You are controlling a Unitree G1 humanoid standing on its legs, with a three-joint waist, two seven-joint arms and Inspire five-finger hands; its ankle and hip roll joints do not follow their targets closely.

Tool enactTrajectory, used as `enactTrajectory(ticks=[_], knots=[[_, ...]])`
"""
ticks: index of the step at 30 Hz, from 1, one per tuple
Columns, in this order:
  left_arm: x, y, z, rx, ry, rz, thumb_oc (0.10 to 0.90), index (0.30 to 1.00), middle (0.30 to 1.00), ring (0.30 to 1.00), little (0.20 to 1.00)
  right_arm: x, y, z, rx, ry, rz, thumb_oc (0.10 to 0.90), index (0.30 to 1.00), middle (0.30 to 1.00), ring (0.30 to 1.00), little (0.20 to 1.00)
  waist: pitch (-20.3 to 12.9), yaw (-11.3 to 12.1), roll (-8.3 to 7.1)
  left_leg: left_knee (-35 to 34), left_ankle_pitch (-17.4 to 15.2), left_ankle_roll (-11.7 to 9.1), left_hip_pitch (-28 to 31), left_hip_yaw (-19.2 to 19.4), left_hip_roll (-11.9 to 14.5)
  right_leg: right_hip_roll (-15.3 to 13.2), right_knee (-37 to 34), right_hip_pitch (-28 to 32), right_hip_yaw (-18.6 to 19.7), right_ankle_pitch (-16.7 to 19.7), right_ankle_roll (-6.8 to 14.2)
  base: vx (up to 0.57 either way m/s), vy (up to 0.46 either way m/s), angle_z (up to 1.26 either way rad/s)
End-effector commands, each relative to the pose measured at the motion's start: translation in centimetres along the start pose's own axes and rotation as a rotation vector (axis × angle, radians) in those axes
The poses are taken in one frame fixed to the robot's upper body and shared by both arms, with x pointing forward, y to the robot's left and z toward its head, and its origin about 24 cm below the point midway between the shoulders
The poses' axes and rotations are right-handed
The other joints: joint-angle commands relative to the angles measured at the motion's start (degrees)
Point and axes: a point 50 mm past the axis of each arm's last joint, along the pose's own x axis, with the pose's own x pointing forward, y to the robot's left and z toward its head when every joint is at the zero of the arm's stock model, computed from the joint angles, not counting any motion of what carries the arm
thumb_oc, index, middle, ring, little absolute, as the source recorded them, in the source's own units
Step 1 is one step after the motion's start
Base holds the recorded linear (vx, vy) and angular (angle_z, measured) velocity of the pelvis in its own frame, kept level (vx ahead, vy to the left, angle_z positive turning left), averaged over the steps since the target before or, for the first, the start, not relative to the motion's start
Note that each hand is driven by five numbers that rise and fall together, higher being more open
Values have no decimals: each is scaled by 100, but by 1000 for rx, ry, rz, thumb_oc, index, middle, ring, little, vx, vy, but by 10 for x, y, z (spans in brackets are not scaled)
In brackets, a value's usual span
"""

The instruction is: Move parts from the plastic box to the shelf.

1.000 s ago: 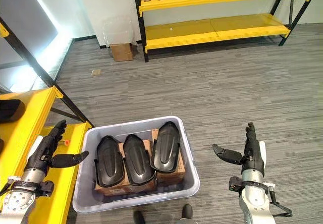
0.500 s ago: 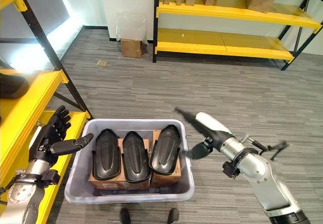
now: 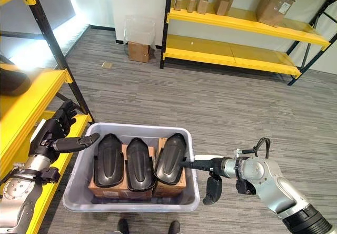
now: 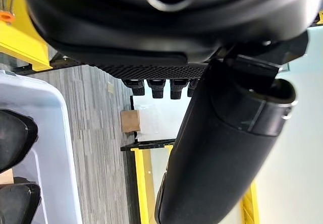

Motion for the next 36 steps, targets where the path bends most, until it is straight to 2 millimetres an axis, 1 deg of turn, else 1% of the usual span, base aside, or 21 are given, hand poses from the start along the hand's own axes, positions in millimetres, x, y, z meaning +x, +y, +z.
enactTrajectory(ticks=[1, 2, 6, 9, 14, 20, 23, 24, 28, 33, 36], knots=[[22, 3, 54, 86, -248, -25, 900, 1000, 1000, 1000, 1000, -11, -37, 17, -76, -28, -174, 900, 1000, 1000, 1000, 1000, -189, 43, -1, -34, -436, -168, 175, -217, 186, -37, 122, 333, -32, -559, 227, 0, 0, 0], [24, -1, 53, 81, -246, -29, 900, 1000, 1000, 1000, 1000, -8, -47, 13, 10, -14, -287, 900, 1000, 1000, 1000, 1000, -185, 24, 11, -34, -443, -153, 187, -217, 175, -33, 135, 323, -2, -555, 226, 0, 0, 0], [25, -4, 49, 64, -238, -32, 900, 1000, 1000, 1000, 1000, -3, -53, 6, 71, 37, -332, 900, 1000, 1000, 1000, 1000, -208, 1, 46, -34, -464, -140, 215, -196, 161, -34, 142, 331, 34, -567, 225, 12, 23, 0], [25, -10, 44, 34, -225, -30, 900, 1000, 1000, 1000, 1000, 6, -46, 1, 83, 90, -325, 900, 1000, 1000, 1000, 1000, -201, -40, 106, -34, -478, -114, 264, -155, 139, -47, 168, 333, 60, -567, 226, 27, 71, -1], [24, -17, 39, 15, -212, -26, 900, 1000, 1000, 1000, 1000, 19, -42, 1, 135, 94, -442, 900, 1000, 1000, 1000, 1000, -195, -80, 174, -34, -511, -74, 303, -111, 108, -61, 186, 322, 121, -561, 228, 15, 49, -4], [27, -25, 36, -3, -196, -35, 900, 1000, 1000, 1000, 1000, 35, -48, 11, 158, 54, -463, 900, 1000, 1000, 1000, 1000, -208, -35, 232, -34, -529, -67, 304, -134, 77, -70, 188, 329, 122, -576, 217, 5, 16, 0], [28, -28, 35, -9, -191, -46, 900, 1000, 1000, 1000, 1000, 43, -46, 14, 167, 39, -454, 900, 1000, 1000, 1000, 1000, -218, 4, 253, -34, -533, -67, 290, -151, 69, -81, 189, 328, 103, -583, 217, 0, 0, 0], [28, -30, 34, -12, -188, -50, 900, 1000, 1000, 1000, 1000, 50, -43, 15, 174, 32, -450, 900, 1000, 1000, 1000, 1000, -224, 27, 267, -34, -534, -67, 282, -163, 65, -90, 182, 329, 89, -581, 217, 7, 12, 3], [27, -32, 31, -26, -181, -50, 900, 1000, 1000, 1000, 1000, 58, -38, 15, 176, 25, -484, 900, 1000, 1000, 1000, 1000, -234, 50, 299, -34, -538, -64, 285, -182, 63, -101, 185, 334, 83, -584, 211, 15, 22, 4], [27, -34, 28, -38, -169, -52, 900, 1000, 1000, 1000, 1000, 58, -41, 13, 145, 16, -551, 900, 1000, 1000, 1000, 1000, -255, 53, 324, -34, -546, -62, 280, -204, 54, -113, 215, 314, 78, -591, 218, 3, 6, 0], [28, -36, 27, -45, -159, -58, 900, 1000, 1000, 1000, 1000, 60, -42, 10, 132, 49, -563, 900, 1000, 1000, 1000, 1000, -256, 66, 337, -34, -551, -47, 277, -216, 37, -119, 243, 302, 88, -607, 213, 45, 24, 1]])
